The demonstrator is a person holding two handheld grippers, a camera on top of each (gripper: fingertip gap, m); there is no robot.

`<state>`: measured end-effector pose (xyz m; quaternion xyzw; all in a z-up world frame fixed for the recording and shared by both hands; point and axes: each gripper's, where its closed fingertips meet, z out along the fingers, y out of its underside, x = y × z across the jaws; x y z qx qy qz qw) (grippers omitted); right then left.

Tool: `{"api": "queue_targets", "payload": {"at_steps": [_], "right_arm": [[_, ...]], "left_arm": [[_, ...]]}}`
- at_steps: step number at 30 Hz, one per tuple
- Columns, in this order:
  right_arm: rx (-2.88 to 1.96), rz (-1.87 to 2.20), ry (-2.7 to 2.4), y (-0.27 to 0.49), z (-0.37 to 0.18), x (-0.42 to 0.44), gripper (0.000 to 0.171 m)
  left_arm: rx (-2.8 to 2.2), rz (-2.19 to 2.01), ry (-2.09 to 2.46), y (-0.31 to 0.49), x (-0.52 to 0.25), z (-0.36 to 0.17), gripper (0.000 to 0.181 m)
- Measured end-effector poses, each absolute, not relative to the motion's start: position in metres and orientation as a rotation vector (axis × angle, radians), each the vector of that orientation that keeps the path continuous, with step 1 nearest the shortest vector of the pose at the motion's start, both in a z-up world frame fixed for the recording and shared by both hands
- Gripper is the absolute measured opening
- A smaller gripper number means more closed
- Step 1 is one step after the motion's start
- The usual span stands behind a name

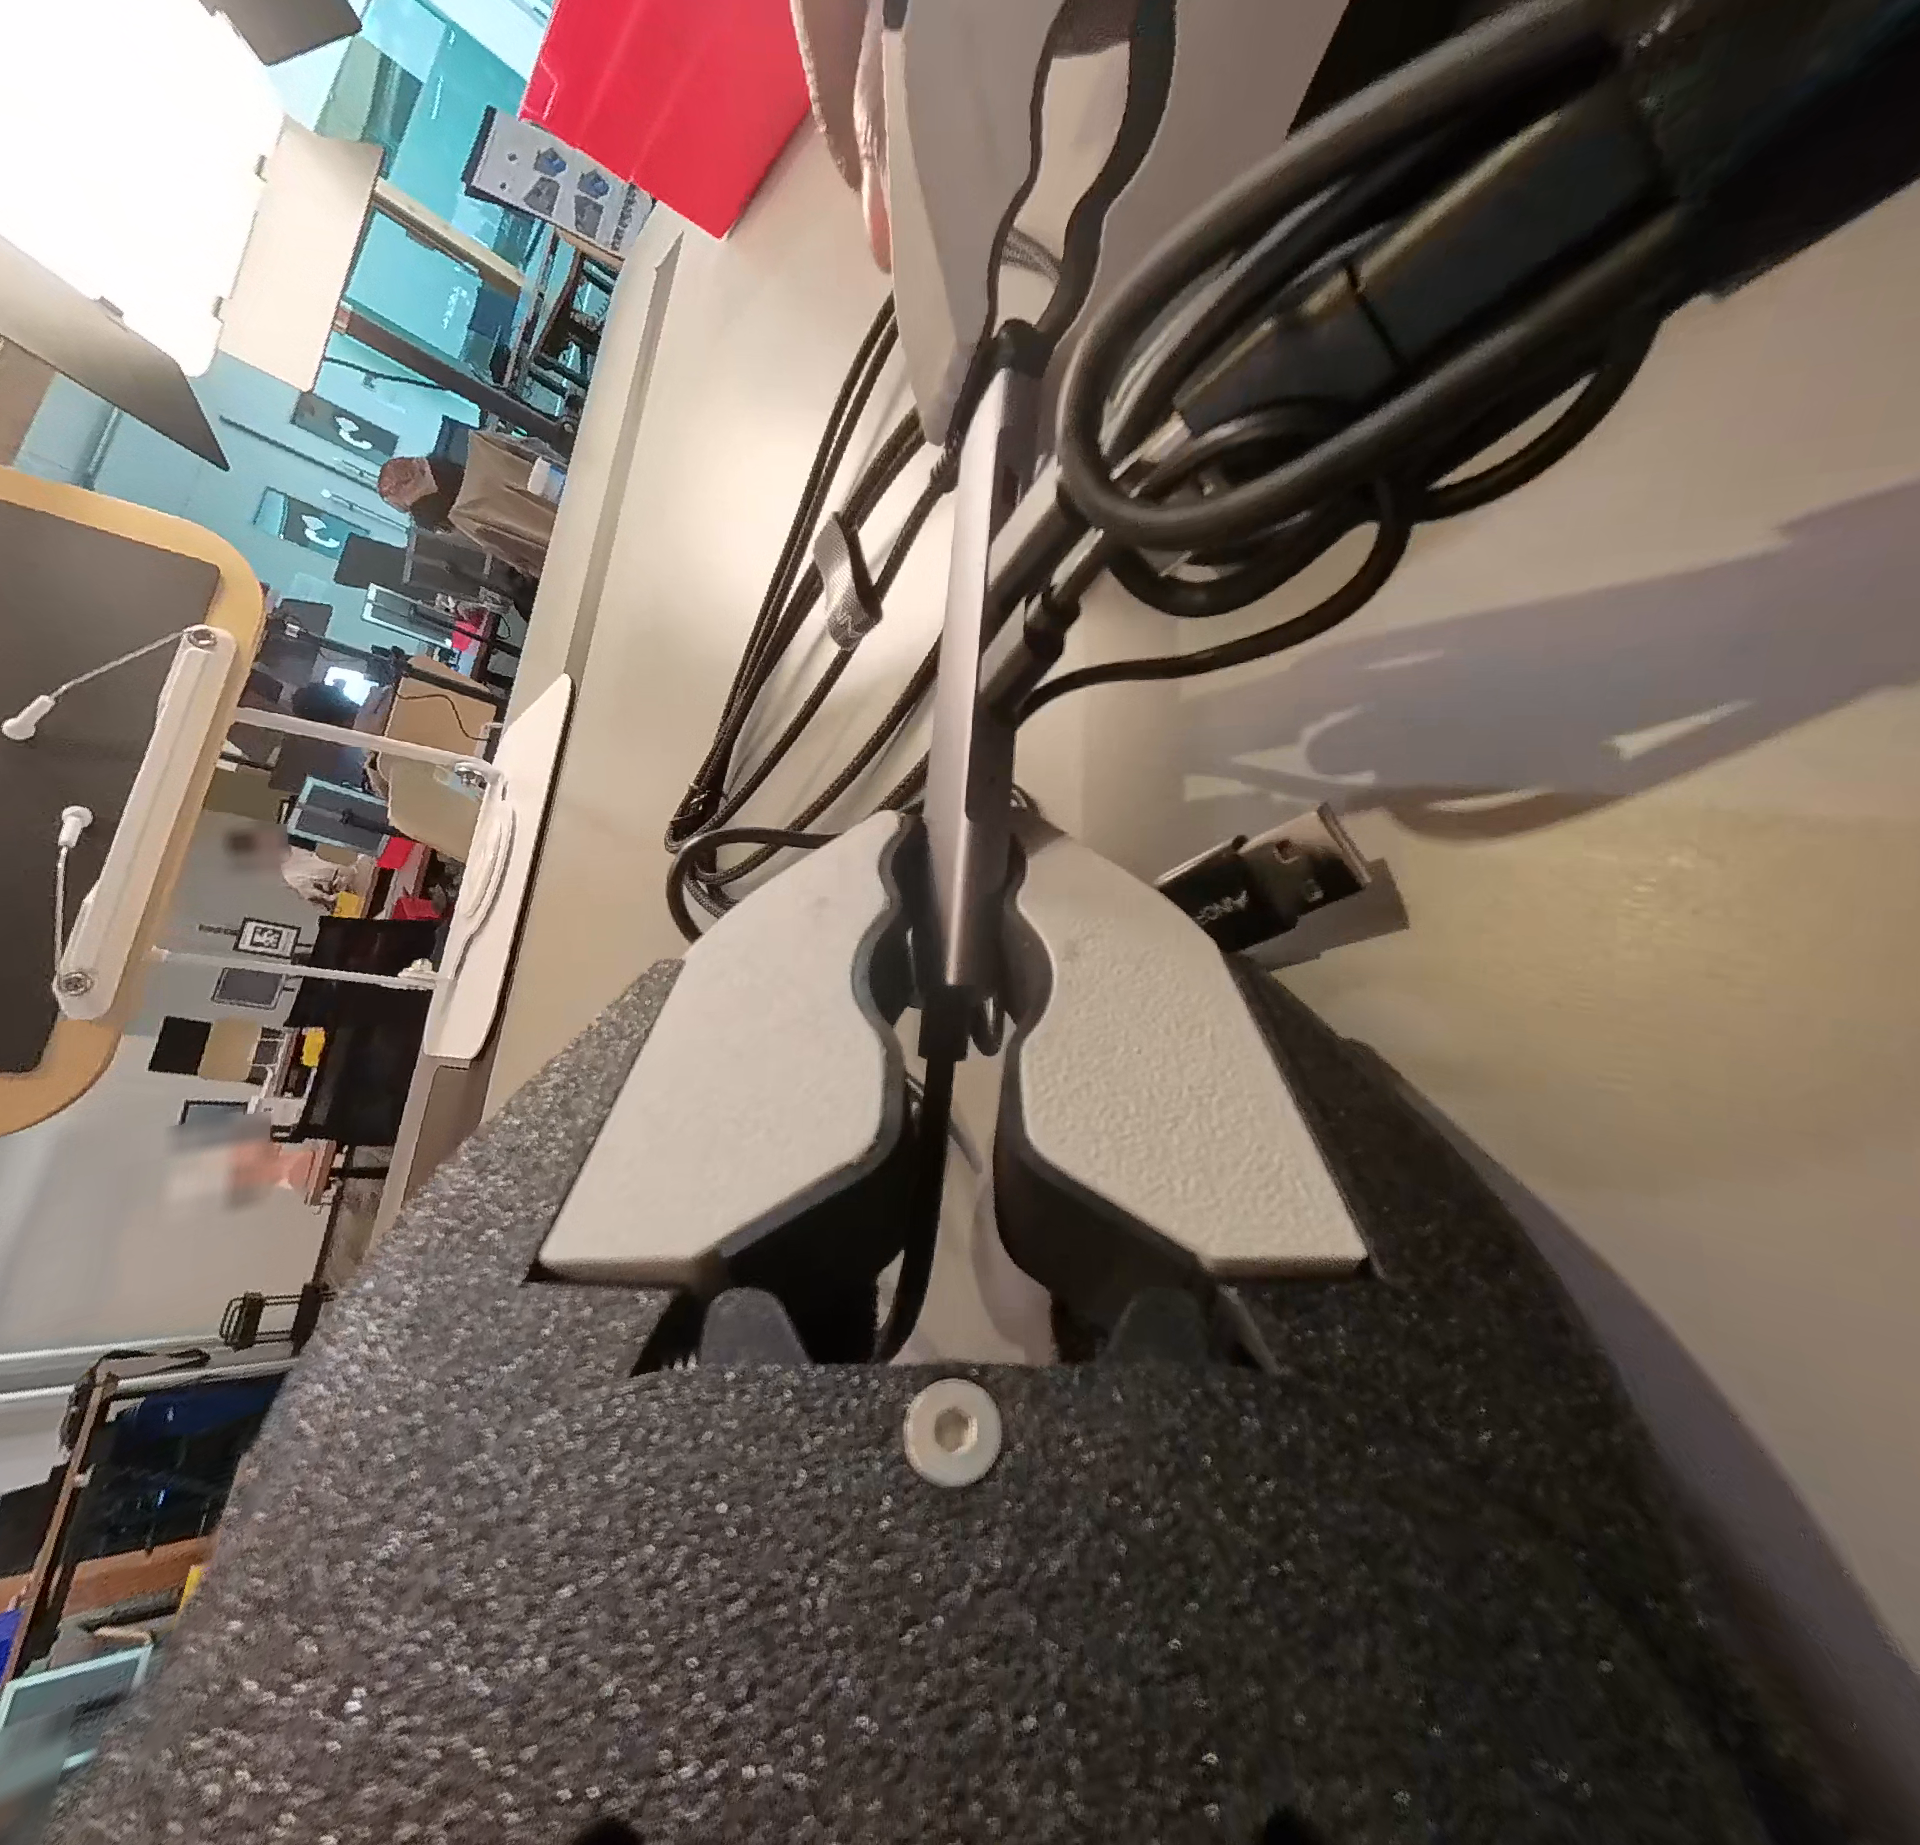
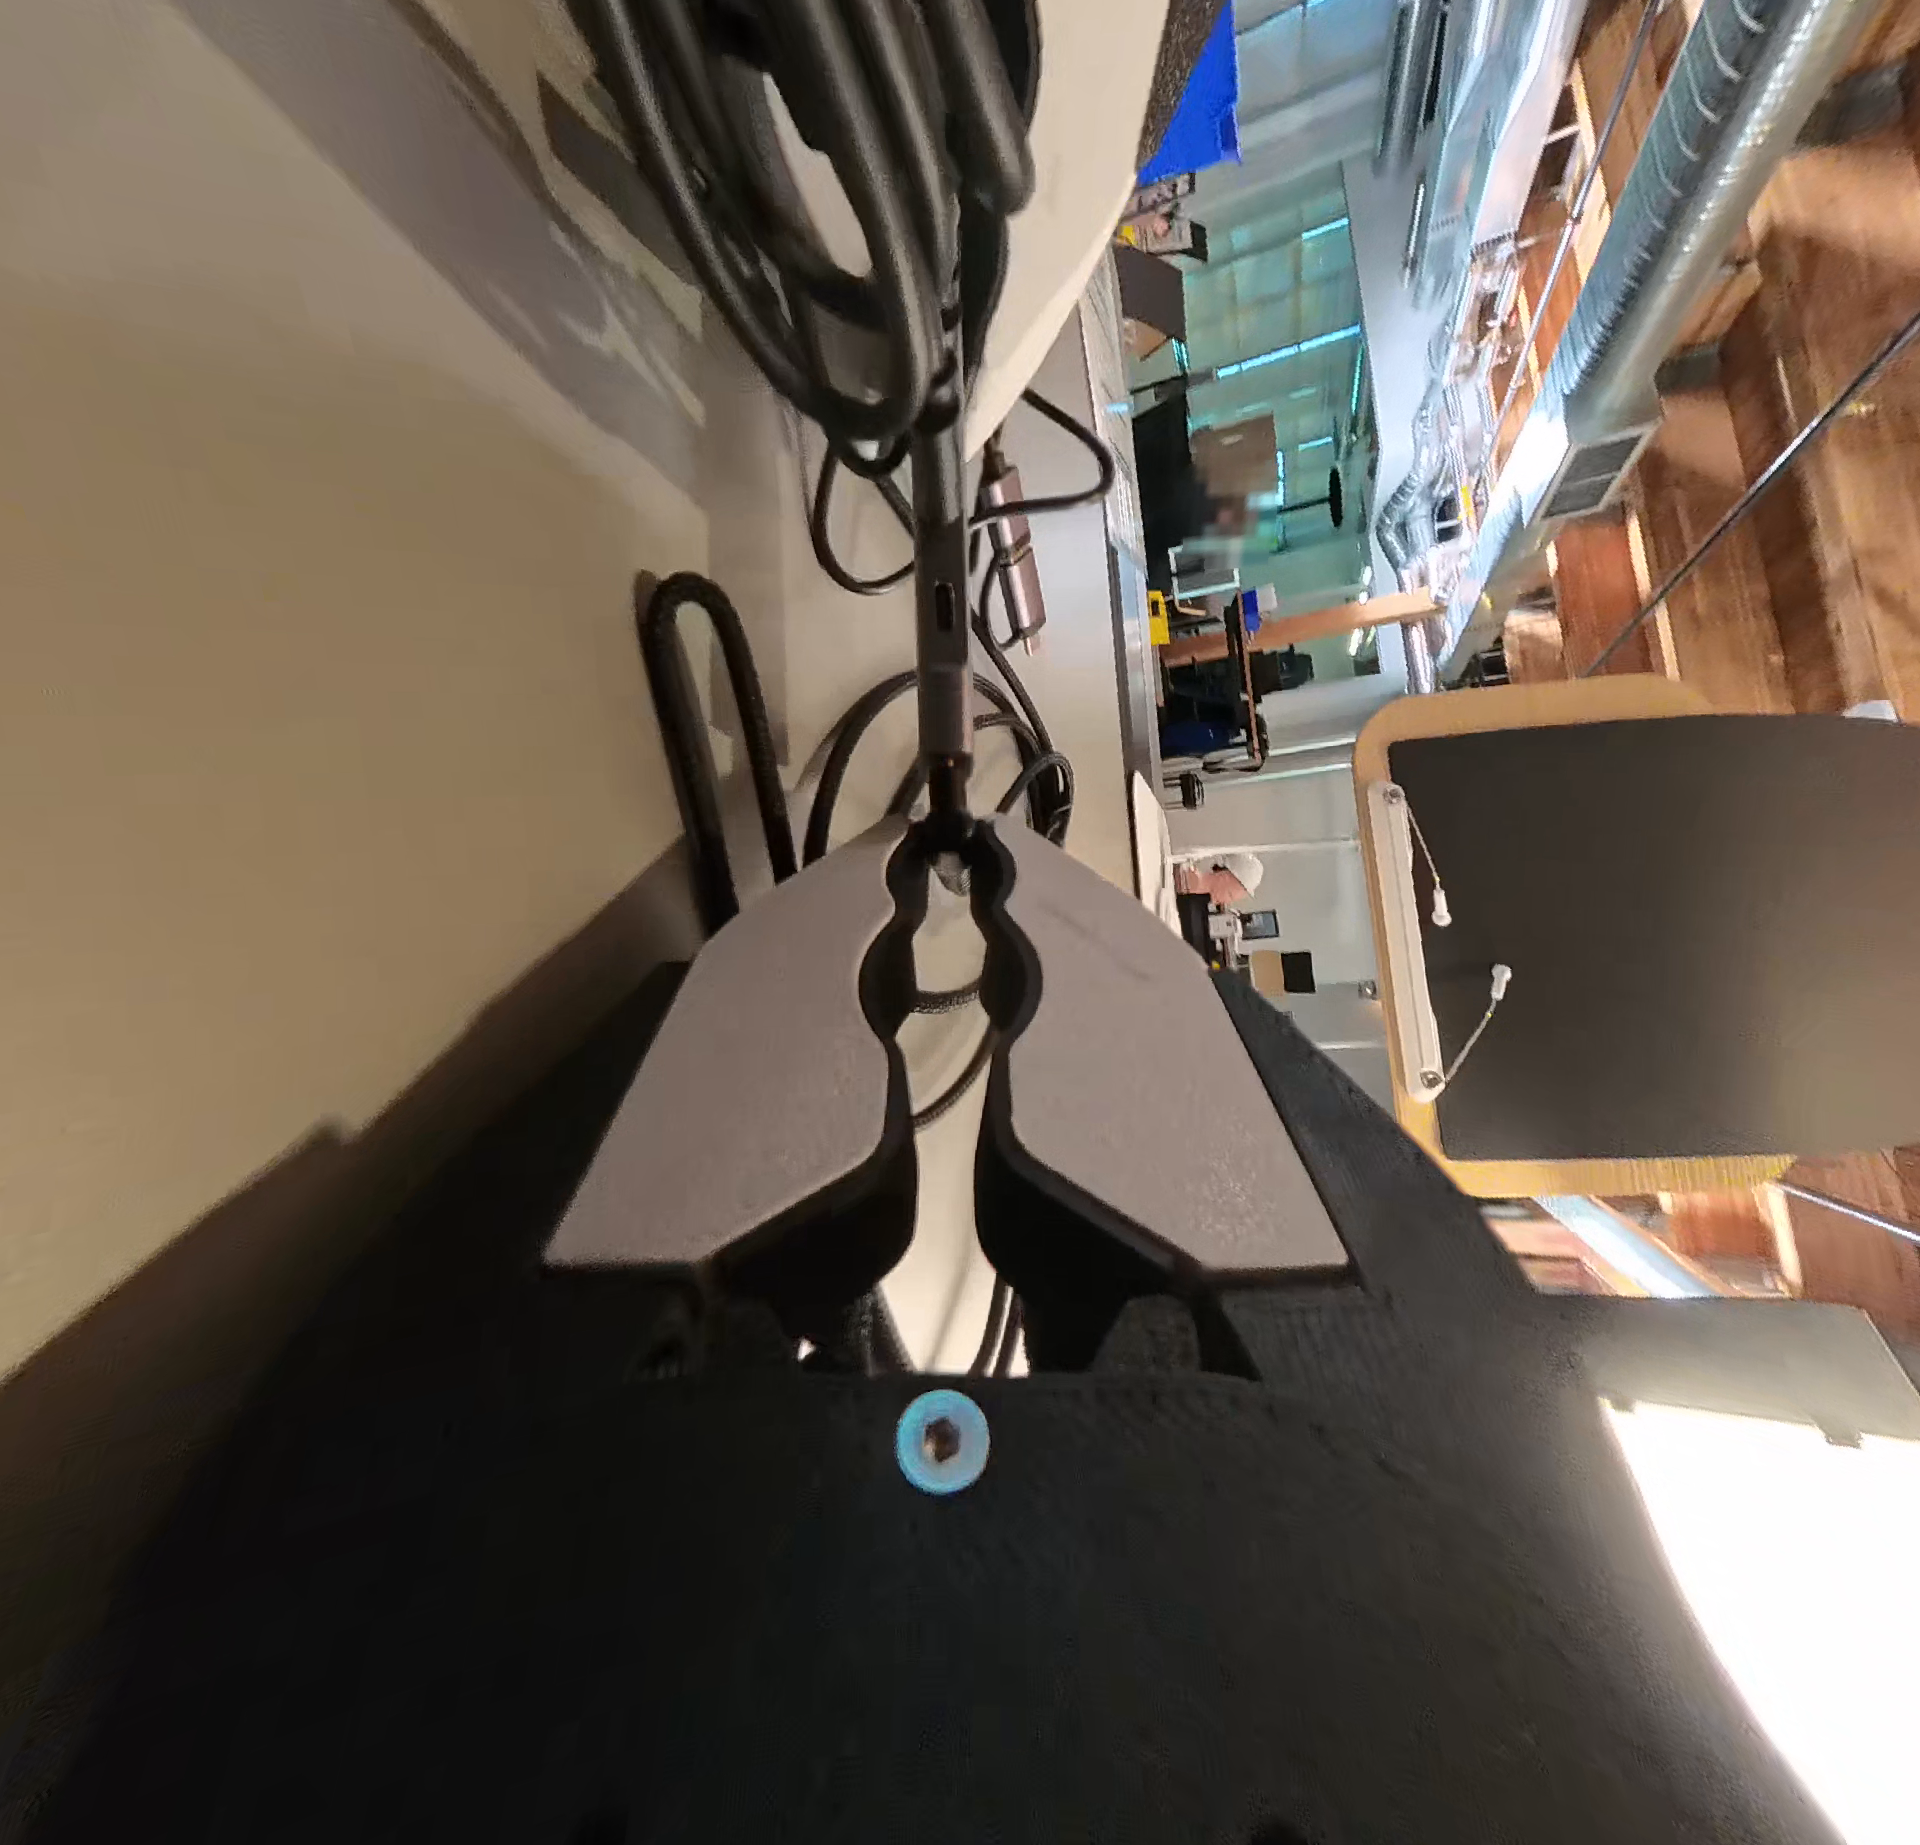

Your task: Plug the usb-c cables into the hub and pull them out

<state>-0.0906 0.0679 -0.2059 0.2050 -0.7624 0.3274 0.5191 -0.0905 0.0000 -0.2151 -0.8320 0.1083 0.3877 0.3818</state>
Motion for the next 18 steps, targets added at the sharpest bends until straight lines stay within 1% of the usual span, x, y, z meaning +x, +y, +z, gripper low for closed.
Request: {"api": "queue_targets", "payload": {"at_steps": [8,15,18], "right_arm": [[0.547,0.875,-1.874,0.065,-0.208,-0.079,0.008],[0.489,0.898,-1.868,0.062,-0.205,-0.075,0.008],[0.533,0.954,-1.837,0.053,-0.201,-0.066,0.017]], "left_arm": [[-2.121,0.981,0.305,-0.003,-0.08,-0.216,0.012],[-2.109,0.956,0.305,-0.003,-0.079,-0.215,0.012],[-2.109,0.958,0.306,-0.003,-0.08,-0.215,0.012]]}}
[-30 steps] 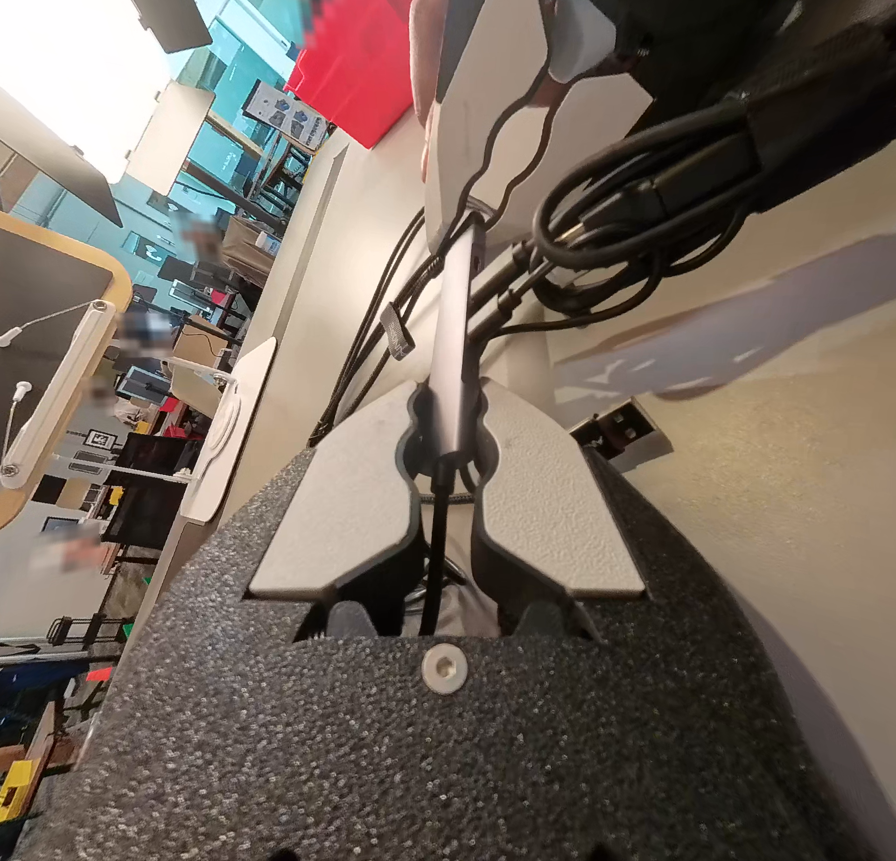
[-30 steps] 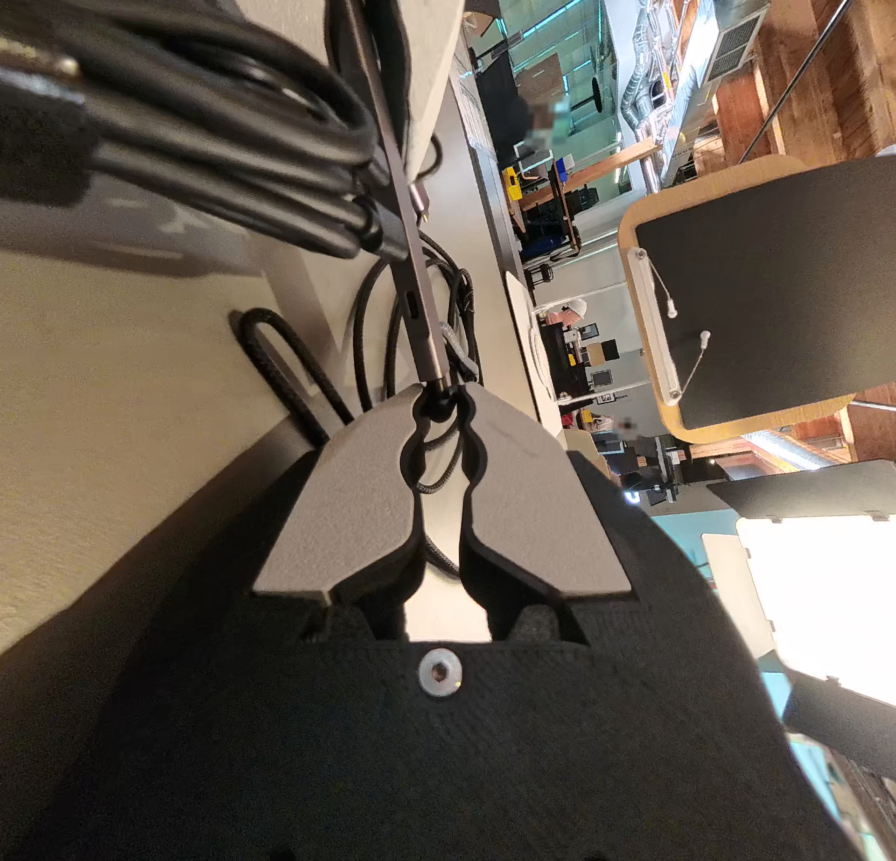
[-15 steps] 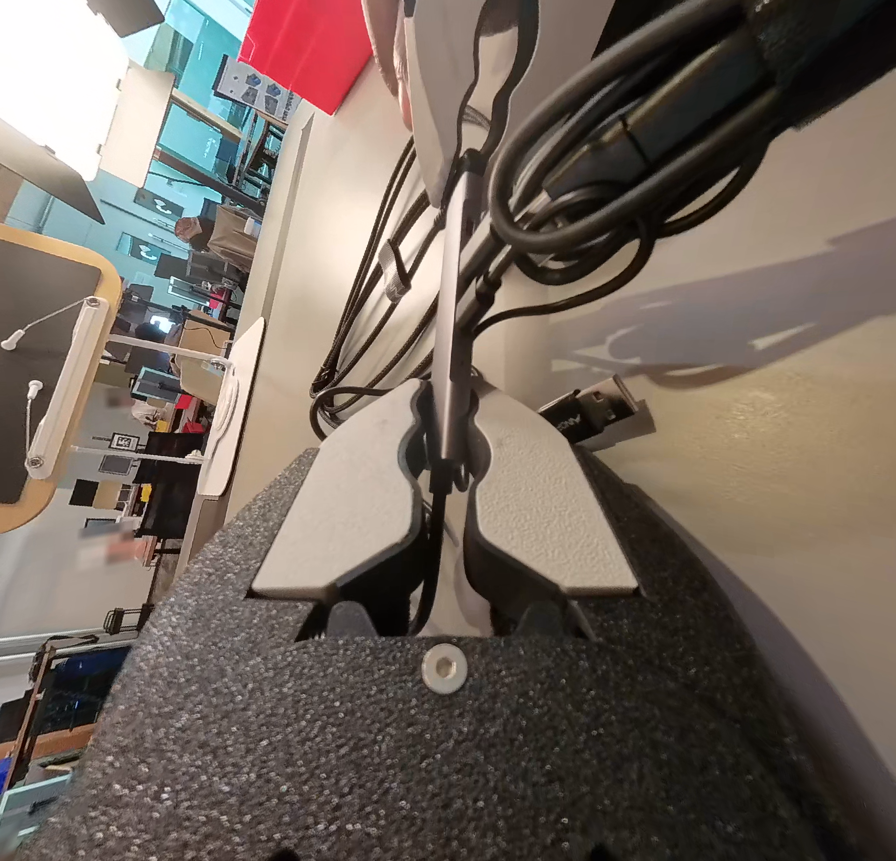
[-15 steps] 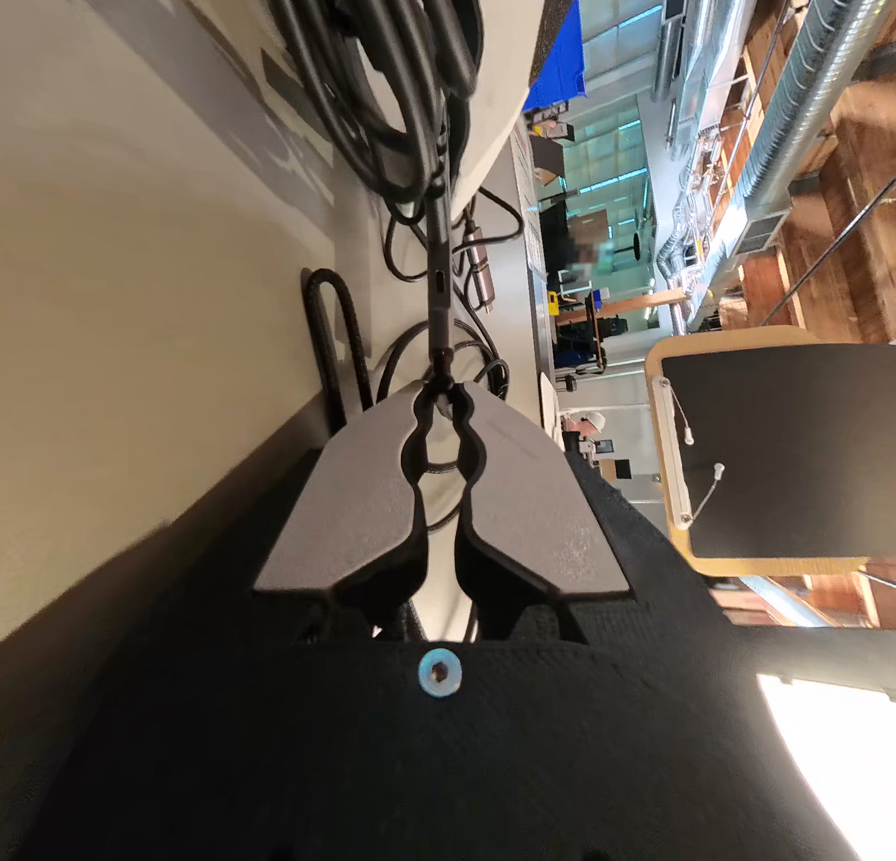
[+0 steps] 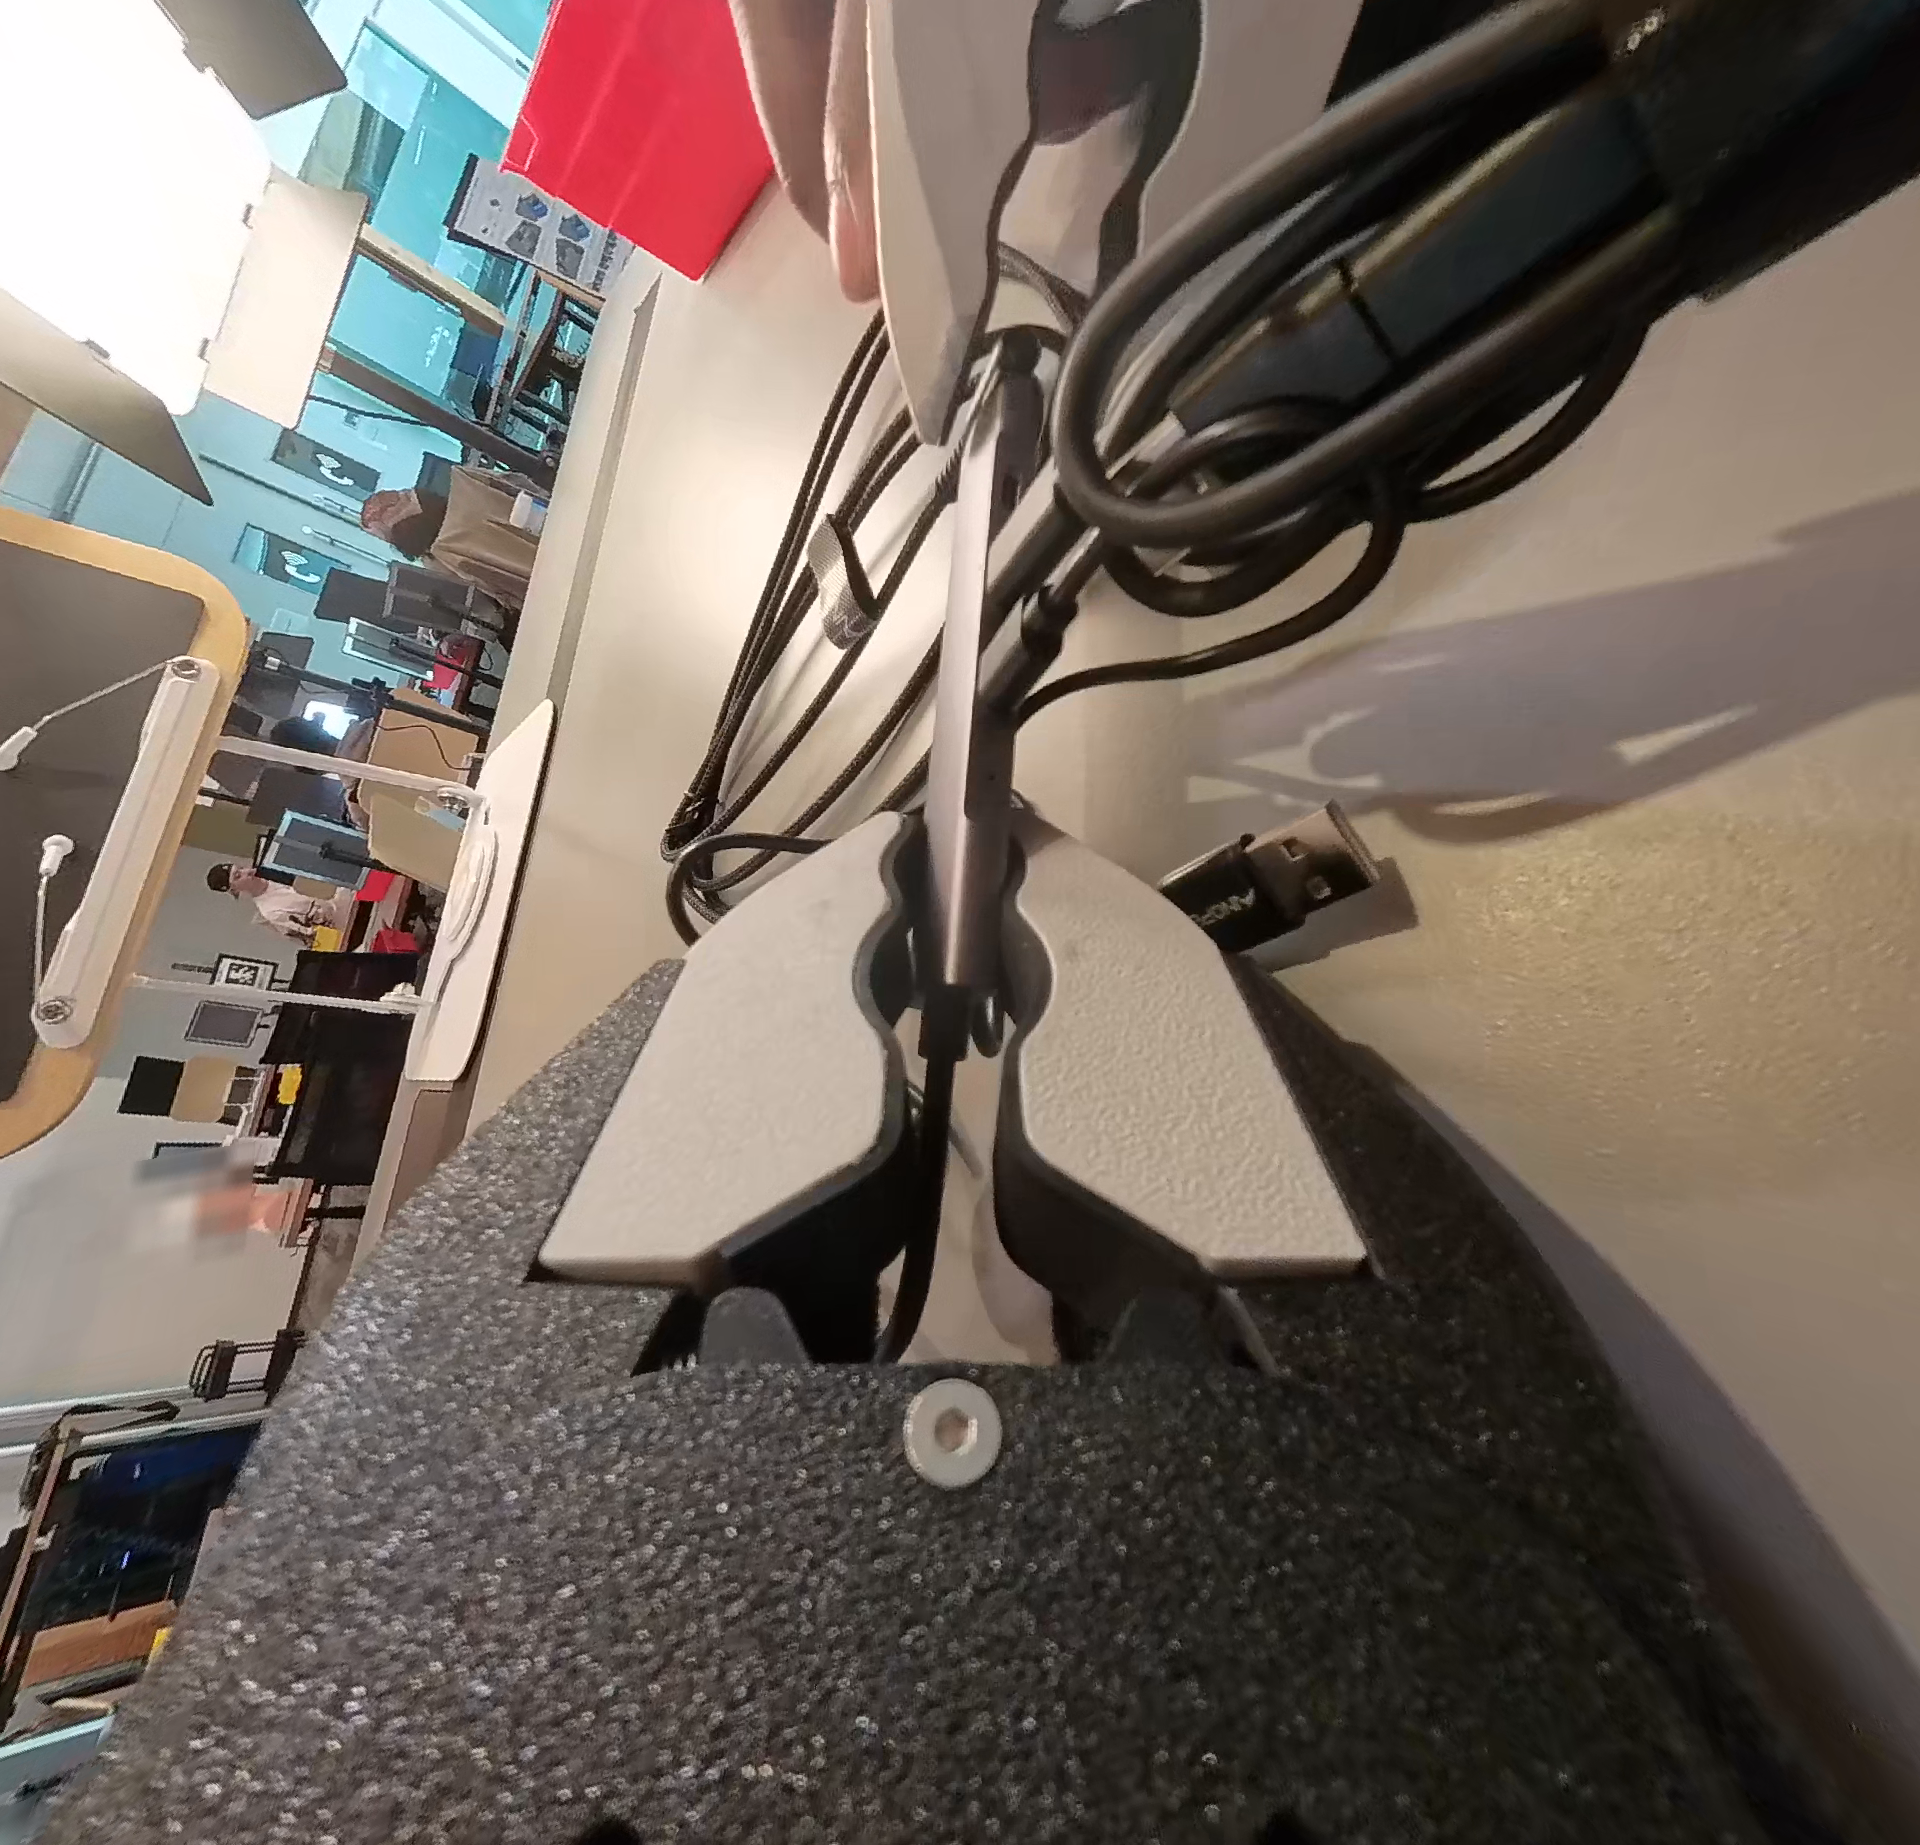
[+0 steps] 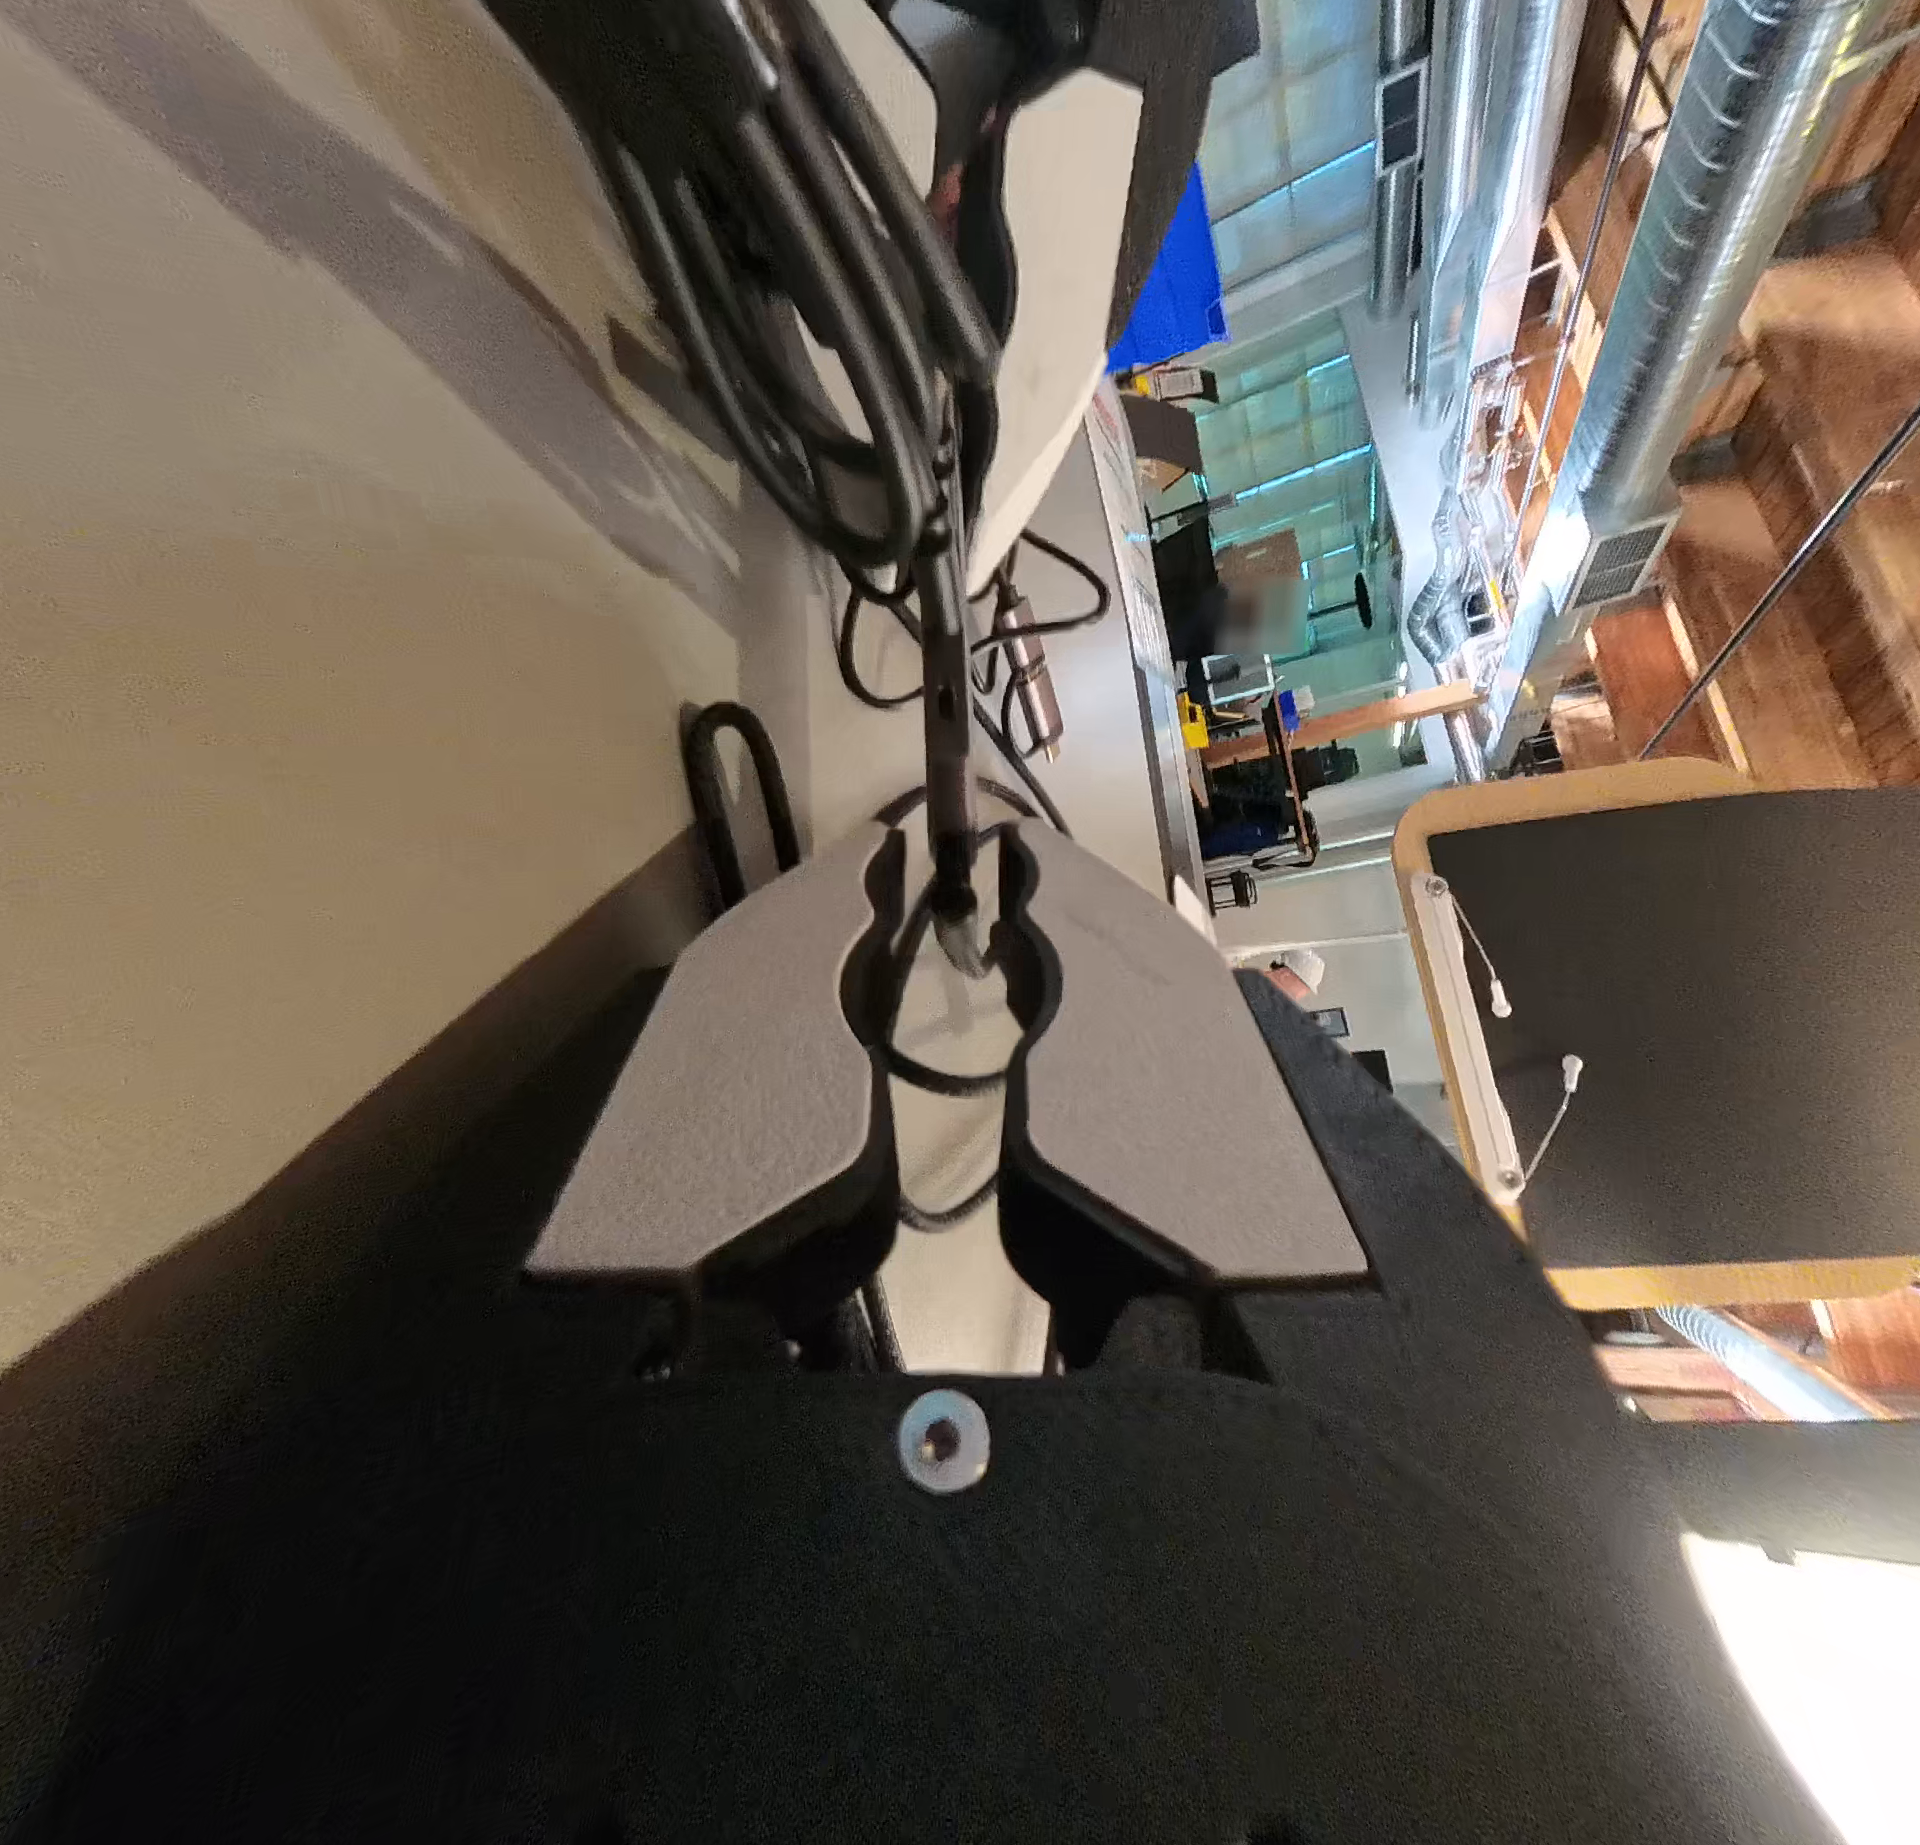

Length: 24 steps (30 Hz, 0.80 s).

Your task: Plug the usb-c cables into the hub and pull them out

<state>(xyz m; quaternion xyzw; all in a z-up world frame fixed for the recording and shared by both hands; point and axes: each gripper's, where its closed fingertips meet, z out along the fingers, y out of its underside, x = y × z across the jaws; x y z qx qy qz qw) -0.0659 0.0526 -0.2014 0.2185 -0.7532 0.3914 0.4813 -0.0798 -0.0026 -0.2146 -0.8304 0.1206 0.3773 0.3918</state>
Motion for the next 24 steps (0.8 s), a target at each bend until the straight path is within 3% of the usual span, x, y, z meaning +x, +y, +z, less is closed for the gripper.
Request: {"api": "queue_targets", "payload": {"at_steps": [7,24], "right_arm": [[0.586,0.899,-1.808,0.0474,-0.2034,-0.0753,0.009],[0.65,0.946,-1.805,0.0536,-0.2041,-0.0754,0.009]], "left_arm": [[-2.107,0.972,0.301,-0.0037,-0.0814,-0.2142,0.012],[-2.122,0.988,0.313,0.0001,-0.0798,-0.2152,0.012]]}}
